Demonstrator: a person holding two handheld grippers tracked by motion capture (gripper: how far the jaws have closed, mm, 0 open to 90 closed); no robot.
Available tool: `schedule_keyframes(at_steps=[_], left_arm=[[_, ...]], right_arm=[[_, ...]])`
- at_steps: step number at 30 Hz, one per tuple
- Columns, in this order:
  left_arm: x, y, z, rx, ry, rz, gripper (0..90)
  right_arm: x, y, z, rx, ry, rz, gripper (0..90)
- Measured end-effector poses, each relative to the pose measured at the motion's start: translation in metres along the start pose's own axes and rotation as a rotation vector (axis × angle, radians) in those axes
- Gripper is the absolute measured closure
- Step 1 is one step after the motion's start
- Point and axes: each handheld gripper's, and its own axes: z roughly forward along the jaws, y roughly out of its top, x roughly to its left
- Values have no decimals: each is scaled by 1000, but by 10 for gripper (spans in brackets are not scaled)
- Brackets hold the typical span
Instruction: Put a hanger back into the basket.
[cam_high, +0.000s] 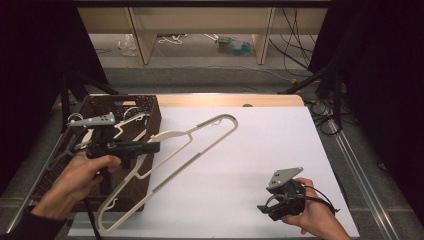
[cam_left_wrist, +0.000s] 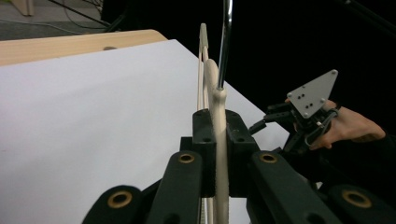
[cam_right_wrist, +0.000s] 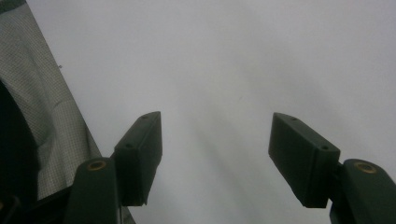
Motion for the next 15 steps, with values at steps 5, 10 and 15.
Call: schedule_keyframes(at_steps=[5,10,15], left_arm=[[7,12,-21,-6,54,0,852],[19,23,-45,-33,112,-8,852],[36,28,-68,-57,158,-23,853]], right_arm=[[0,-1,2,10,15,7,362],[-1,-1,4,17,18,9,362],[-1,-1,4,17,22,24,362]])
